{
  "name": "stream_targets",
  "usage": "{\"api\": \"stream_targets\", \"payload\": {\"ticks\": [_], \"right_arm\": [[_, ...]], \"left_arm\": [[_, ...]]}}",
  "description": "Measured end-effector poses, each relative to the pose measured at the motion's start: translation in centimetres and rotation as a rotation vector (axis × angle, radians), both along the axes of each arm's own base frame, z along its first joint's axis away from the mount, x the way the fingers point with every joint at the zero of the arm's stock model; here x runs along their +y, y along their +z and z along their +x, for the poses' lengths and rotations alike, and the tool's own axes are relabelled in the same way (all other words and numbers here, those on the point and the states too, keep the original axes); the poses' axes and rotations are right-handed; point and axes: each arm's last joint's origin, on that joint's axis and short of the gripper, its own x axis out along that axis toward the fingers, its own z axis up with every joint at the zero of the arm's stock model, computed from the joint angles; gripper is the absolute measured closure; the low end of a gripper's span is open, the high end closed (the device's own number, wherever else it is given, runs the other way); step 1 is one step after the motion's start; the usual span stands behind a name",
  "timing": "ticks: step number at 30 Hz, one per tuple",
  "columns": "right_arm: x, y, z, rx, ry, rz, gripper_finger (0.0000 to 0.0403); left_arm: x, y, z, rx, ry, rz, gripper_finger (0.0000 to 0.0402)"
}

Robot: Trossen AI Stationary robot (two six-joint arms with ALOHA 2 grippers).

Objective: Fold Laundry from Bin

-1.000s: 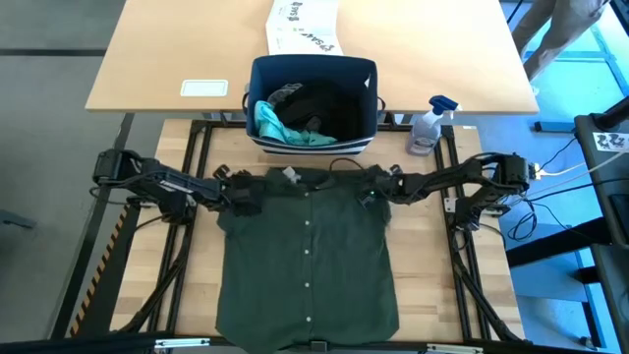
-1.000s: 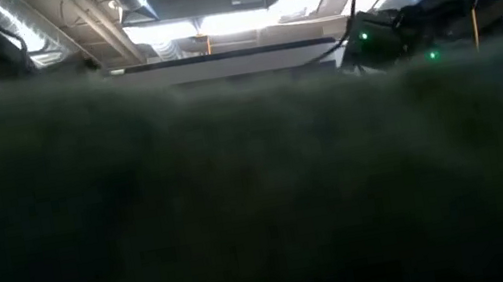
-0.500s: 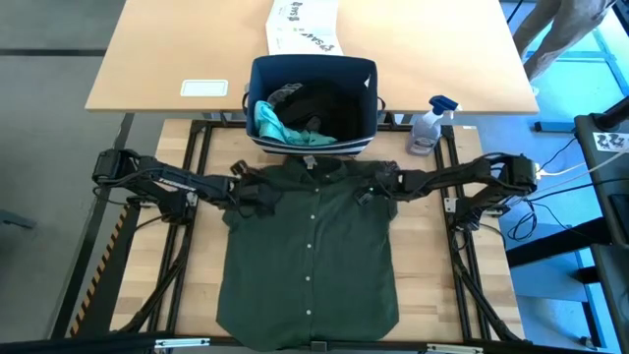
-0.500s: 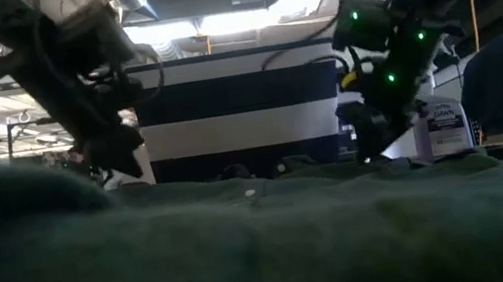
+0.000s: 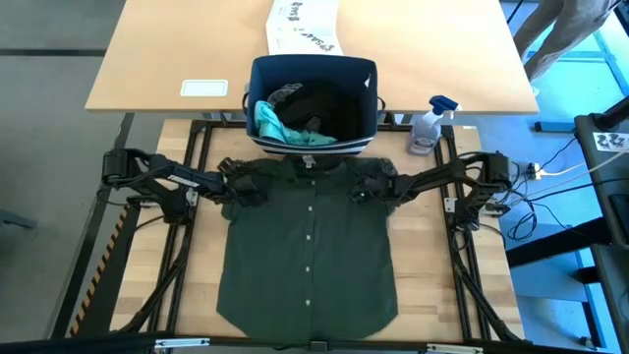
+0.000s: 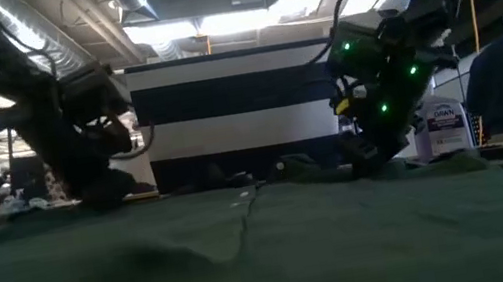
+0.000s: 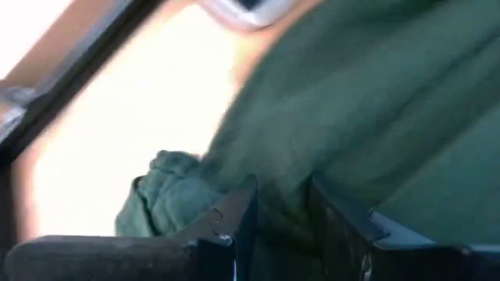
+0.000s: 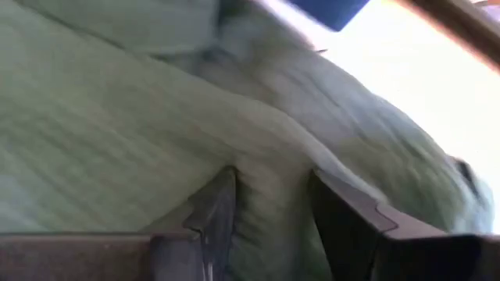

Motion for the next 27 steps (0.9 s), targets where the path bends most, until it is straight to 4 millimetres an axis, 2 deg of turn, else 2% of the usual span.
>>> {"api": "stream_targets", "payload": {"ticks": [3,6,11,15,21,24,27], "right_arm": [[-0.6,0.0,-0.2,0.01,-0.034,-0.044,0.0236],[-0.8,0.1,-0.1,0.006,-0.026,-0.053,0.0236],[0.1,1.1,0.4,-0.002,0.05,-0.008,0.0236],[2.2,3.6,0.6,-0.025,0.138,0.01,0.0236],[6.4,7.3,-0.1,-0.058,0.324,0.029,0.0236],[8.2,8.2,-0.3,-0.105,0.429,0.093,0.0236],[9.5,8.2,-0.3,-0.126,0.505,0.152,0.0235]], "left_arm": [[0.6,-0.1,-0.4,0.022,0.041,0.024,0.0292],[0.9,0.0,-0.3,0.051,-0.003,0.035,0.0292],[-0.2,1.6,0.9,0.069,-0.123,-0.015,0.0292],[-1.9,4.5,2.1,0.046,-0.206,-0.008,0.0292],[-5.1,8.6,2.9,-0.038,-0.364,-0.015,0.0292],[-6.1,9.7,3.3,-0.093,-0.435,-0.061,0.0292],[-6.8,10.3,3.7,-0.136,-0.488,-0.113,0.0289]]}}
